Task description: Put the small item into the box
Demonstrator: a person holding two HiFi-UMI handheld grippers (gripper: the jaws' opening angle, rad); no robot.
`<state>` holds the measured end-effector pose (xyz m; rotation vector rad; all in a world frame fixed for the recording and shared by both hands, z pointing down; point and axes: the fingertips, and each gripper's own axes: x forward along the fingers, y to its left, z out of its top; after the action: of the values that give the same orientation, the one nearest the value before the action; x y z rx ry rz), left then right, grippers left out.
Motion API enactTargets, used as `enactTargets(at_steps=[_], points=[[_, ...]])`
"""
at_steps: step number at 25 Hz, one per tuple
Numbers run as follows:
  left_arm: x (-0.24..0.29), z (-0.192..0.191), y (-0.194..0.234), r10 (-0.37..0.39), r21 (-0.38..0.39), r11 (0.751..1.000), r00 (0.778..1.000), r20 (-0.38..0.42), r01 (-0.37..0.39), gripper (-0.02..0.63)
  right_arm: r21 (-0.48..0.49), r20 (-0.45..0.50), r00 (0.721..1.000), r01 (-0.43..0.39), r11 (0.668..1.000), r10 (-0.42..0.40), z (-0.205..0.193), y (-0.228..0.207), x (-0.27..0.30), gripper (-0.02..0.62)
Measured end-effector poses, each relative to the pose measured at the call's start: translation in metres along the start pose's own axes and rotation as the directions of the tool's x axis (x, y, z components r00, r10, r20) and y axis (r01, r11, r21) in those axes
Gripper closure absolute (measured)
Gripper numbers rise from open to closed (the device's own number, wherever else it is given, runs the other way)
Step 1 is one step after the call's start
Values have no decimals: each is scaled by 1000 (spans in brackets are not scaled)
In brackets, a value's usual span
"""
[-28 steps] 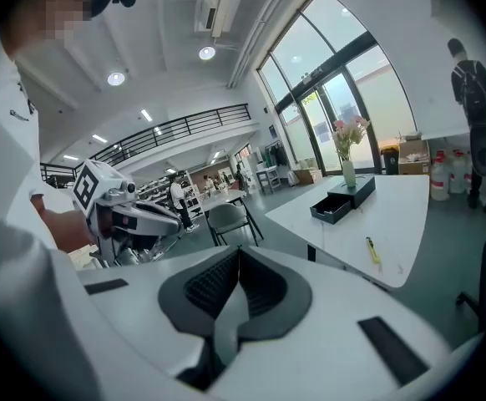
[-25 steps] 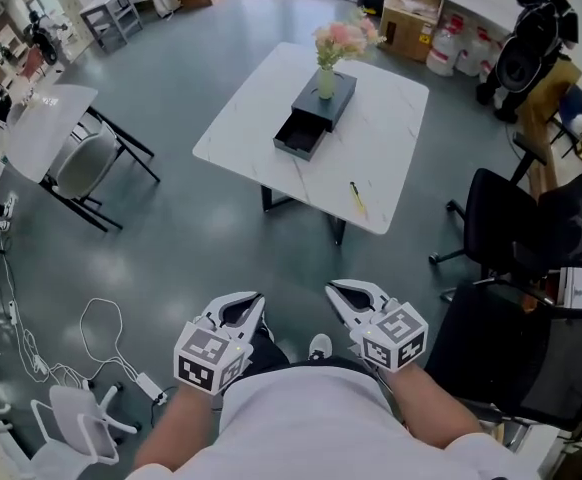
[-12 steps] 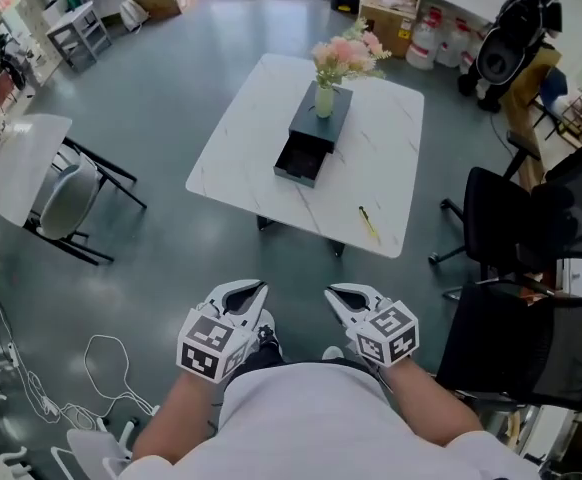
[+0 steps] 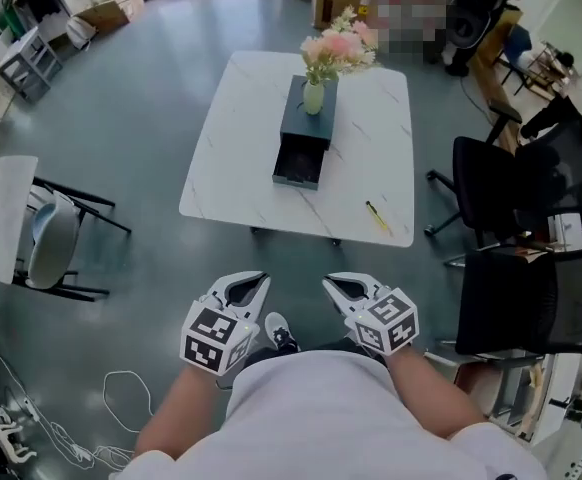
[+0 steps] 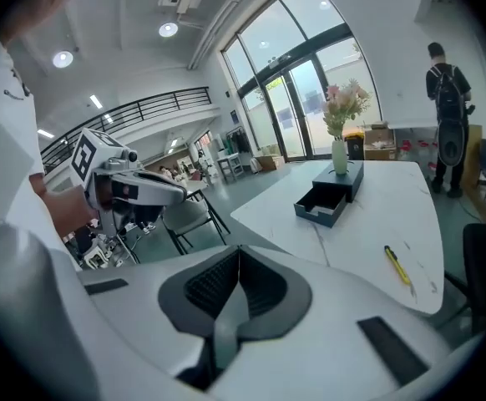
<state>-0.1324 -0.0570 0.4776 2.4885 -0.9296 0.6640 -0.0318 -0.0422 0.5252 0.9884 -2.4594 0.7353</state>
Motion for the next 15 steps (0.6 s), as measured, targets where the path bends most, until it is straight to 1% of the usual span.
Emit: enactTargets(at_steps=[4, 7, 11, 15], points=[[11, 5, 19, -51, 72, 996, 998, -28, 52, 590, 81, 7, 996, 87, 993, -88, 2, -23, 10, 578], [19, 5, 27, -79, 116, 990, 995, -54, 85, 589, 117, -4, 990, 138, 983, -139, -3, -32, 12, 578], [25, 1, 31, -138, 123, 981, 987, -83, 147, 589, 148, -27, 980, 197, 969, -195, -8, -40, 14, 578], [49, -1, 33, -172, 143, 971, 978, -122, 189, 591, 154, -30, 968, 249, 956, -247, -8, -66, 13, 578]])
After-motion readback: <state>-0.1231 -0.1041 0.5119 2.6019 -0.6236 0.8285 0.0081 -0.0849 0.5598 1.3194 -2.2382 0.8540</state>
